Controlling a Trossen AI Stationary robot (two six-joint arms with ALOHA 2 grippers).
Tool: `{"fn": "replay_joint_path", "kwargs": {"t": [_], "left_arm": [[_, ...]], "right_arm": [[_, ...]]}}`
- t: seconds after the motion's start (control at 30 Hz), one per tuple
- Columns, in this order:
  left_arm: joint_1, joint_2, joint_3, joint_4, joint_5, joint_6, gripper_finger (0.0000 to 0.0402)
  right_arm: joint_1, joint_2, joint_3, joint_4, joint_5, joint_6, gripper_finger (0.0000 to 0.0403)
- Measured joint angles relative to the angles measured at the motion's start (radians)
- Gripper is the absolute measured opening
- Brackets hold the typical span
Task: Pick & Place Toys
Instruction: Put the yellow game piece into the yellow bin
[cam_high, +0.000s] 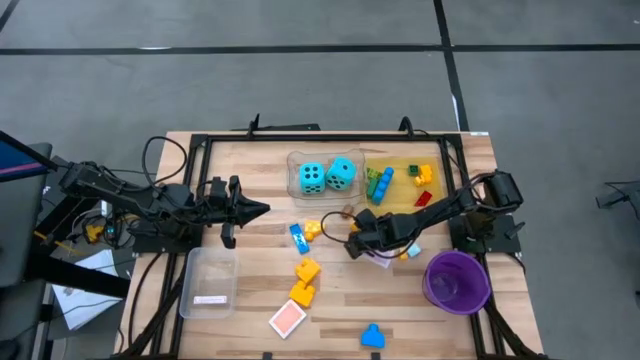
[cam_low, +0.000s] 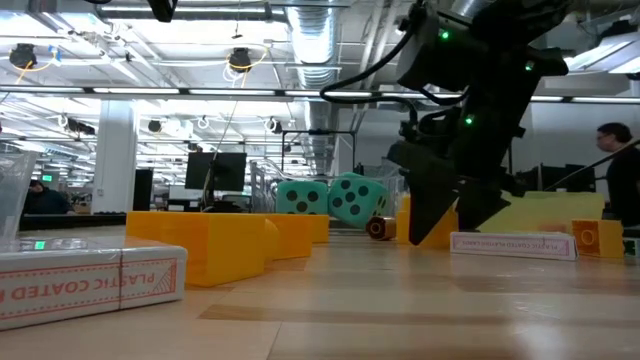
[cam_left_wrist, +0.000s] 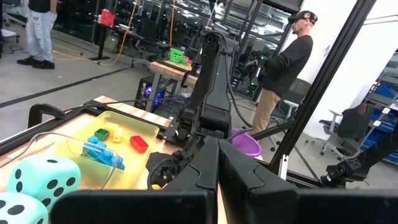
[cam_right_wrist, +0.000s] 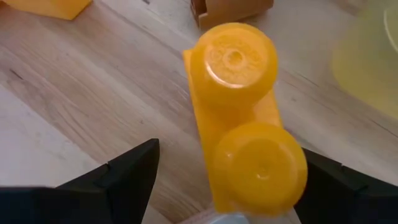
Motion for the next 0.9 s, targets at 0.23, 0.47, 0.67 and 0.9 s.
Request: {"fn": "replay_joint_path", "kwargs": {"t": [0.23,0.47,0.67,0.9], "left_arm": [[0.000,0.000,0.000,0.000,0.000,0.000,0.0000],[0.000,0.000,0.000,0.000,0.000,0.000,0.0000],[0.000,0.000,0.000,0.000,0.000,0.000,0.0000],[0.000,0.000,0.000,0.000,0.000,0.000,0.0000]], "right_arm": [[-0.013,-0.005,-0.002,0.002,0.000,0.006,0.0309],[-0.002,-0.005,-0.003,-0.001,0.005,0.044,0.0272],[0.021,-0.004,-0.004,0.003,0.009,0.048,0.0202],[0.061,-0.003,0.011,0.006,-0.008,0.059,0.0128]]}}
